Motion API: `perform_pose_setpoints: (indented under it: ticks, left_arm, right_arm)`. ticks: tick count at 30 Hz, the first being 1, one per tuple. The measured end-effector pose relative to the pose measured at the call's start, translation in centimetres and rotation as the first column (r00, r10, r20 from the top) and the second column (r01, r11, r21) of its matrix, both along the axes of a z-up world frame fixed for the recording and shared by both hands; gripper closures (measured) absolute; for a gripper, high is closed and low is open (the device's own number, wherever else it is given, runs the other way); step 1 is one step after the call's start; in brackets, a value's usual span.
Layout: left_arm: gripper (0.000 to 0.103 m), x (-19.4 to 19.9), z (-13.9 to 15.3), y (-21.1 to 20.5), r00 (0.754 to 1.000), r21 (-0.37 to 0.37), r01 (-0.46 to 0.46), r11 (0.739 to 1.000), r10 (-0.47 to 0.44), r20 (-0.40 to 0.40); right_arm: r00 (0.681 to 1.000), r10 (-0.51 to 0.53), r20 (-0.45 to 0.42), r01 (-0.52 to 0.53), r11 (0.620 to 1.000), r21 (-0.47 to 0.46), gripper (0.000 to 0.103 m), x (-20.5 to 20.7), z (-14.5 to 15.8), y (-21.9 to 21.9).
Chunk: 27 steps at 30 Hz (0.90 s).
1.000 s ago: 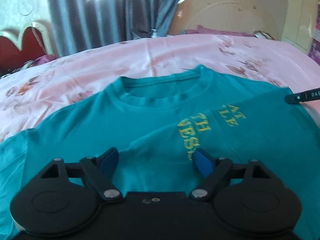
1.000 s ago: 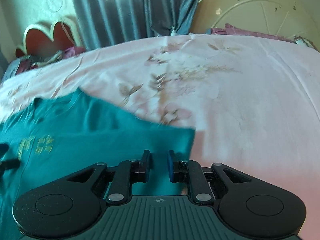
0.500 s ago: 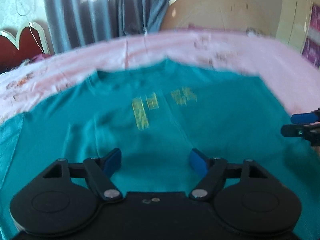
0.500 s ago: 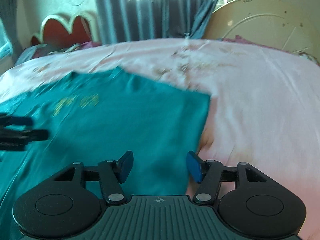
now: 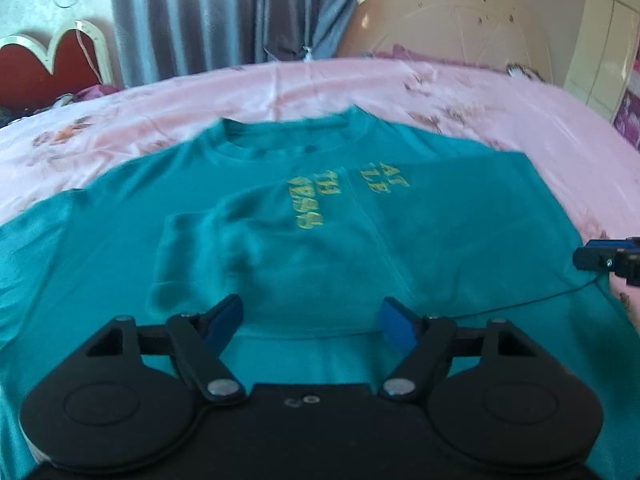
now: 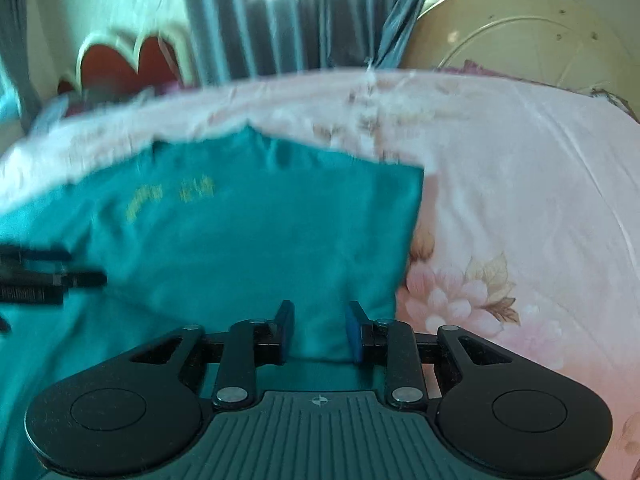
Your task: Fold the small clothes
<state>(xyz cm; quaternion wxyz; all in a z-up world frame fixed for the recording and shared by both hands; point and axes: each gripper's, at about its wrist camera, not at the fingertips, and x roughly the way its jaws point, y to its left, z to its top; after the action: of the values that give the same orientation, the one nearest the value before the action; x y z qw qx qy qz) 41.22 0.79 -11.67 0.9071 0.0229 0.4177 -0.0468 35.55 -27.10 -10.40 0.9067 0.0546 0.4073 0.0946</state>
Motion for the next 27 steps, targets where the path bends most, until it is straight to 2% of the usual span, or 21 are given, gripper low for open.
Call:
perform_pose_setpoints:
  ticks: [2, 6, 10, 13, 15, 17, 20, 23, 25, 27]
  left_arm:
    - [0.027, -0.9, 0.6, 2.1, 0.999, 0.006, -0.045, 0.999, 0.045, 0.026]
    - [0.027, -3.0, 1.9, 9.2, 0.980, -0.049, -0.186, 0.981, 0.189, 0.064]
    - [0.028, -5.7, 2.4, 19.1, 0.925, -0.101, -0.361, 0.927, 0.370, 0.088]
    - [0.034, -7.8, 2.1, 27.7, 0.859, -0.136, -0.496, 0.858, 0.508, 0.072]
    - [0.039, -9.3, 1.8, 33.7, 0.796, -0.177, -0.587, 0.790, 0.603, 0.050]
    - [0.039, -10.3, 1.6, 38.8, 0.737, -0.208, -0.656, 0.726, 0.675, 0.030]
    - [0.040, -11.6, 1.0, 44.9, 0.663, -0.287, -0.718, 0.634, 0.748, -0.004]
    - [0.044, -12.6, 0.2, 49.3, 0.615, -0.388, -0.735, 0.557, 0.788, -0.033]
    - [0.045, -13.0, -0.2, 51.1, 0.602, -0.458, -0.722, 0.520, 0.797, -0.045]
    - [0.045, -12.8, -0.5, 52.6, 0.603, -0.501, -0.706, 0.501, 0.796, -0.053]
  right_arm:
    - [1.000, 0.001, 0.004, -0.001, 1.000, 0.009, 0.075, -0.1, 0.6, 1.2]
    - [1.000, 0.019, 0.000, -0.019, 0.998, 0.056, 0.075, -0.3, 1.6, 4.7]
    - [1.000, -0.003, -0.019, 0.005, 0.996, 0.084, 0.075, 0.3, 1.6, 8.9]
    - [1.000, -0.005, -0.029, 0.008, 0.996, 0.086, 0.075, 0.7, 1.4, 12.9]
    - [1.000, -0.002, -0.030, 0.005, 0.997, 0.083, 0.075, 1.0, 1.3, 15.7]
    - [0.999, -0.016, -0.036, 0.019, 0.995, 0.096, 0.075, 1.6, 1.2, 18.2]
    - [0.998, -0.055, -0.038, 0.060, 0.990, 0.126, 0.075, 2.3, 1.4, 20.7]
    - [0.996, -0.081, -0.037, 0.085, 0.987, 0.137, 0.075, 2.9, 2.0, 22.6]
    - [0.996, -0.084, -0.031, 0.087, 0.989, 0.119, 0.075, 3.1, 2.4, 23.6]
    - [0.996, -0.087, -0.027, 0.090, 0.991, 0.103, 0.075, 3.2, 2.6, 24.1]
